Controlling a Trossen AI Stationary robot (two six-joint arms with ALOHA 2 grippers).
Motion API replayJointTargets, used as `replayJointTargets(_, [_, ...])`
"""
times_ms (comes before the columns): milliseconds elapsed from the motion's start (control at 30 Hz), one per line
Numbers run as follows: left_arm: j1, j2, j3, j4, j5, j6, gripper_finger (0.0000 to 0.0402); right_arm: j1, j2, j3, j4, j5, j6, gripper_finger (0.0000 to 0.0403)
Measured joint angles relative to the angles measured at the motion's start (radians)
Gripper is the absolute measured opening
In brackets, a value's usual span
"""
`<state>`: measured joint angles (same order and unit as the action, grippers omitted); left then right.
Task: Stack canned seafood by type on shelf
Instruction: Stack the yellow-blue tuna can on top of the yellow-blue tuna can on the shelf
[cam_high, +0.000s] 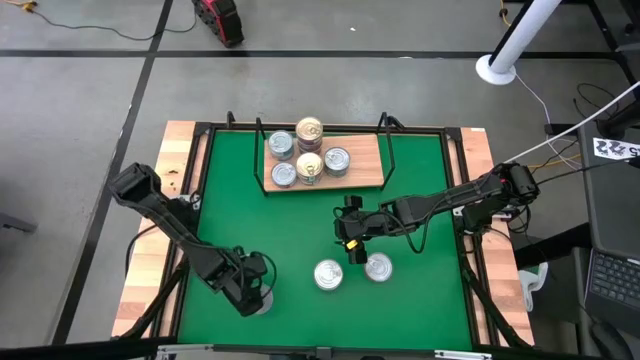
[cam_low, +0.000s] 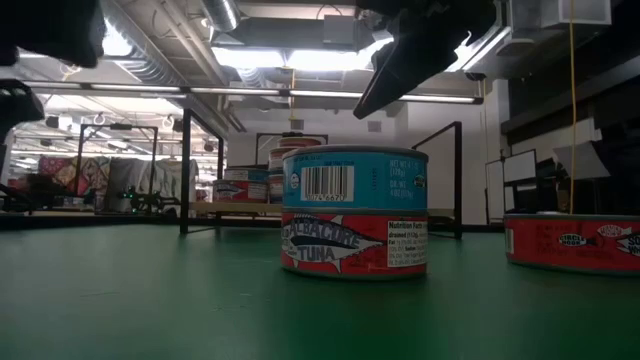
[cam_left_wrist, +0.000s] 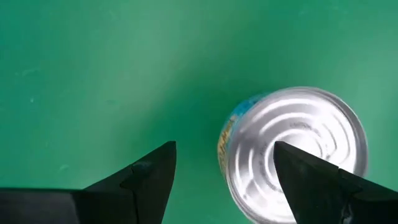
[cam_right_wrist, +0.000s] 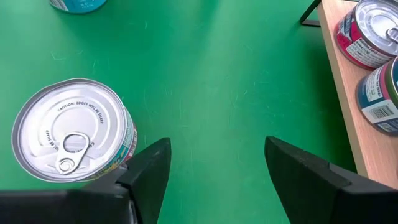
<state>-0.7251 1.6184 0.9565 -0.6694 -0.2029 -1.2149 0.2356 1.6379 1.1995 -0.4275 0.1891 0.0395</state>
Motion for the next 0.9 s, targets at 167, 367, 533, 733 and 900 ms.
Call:
replayJointTargets(167, [0.032, 0.019, 0.000, 0.001, 0.013, 0.009, 0.0261, 0.000, 0.000, 0.000, 0.000, 0.000, 0.000, 0.0260])
replayJointTargets(367, [0.075, 0.019, 0.000, 0.007, 0.051, 0.059, 0.0229, 0.000, 0.000, 0.000, 0.000, 0.000, -0.001, 0.0260])
replayJointTargets(533, [0.101, 0.019, 0.000, 0.009, 0.119, 0.102, 0.0198, 0.000, 0.000, 0.000, -0.001, 0.000, -0.001, 0.0260])
replayJointTargets(733, [0.101, 0.019, 0.000, 0.009, 0.143, 0.155, 0.0177, 0.000, 0.000, 0.000, -0.001, 0.000, -0.001, 0.0260])
replayJointTargets(900, [0.101, 0.019, 0.000, 0.010, 0.144, 0.156, 0.0162, 0.000, 0.000, 0.000, -0.001, 0.000, -0.001, 0.0260])
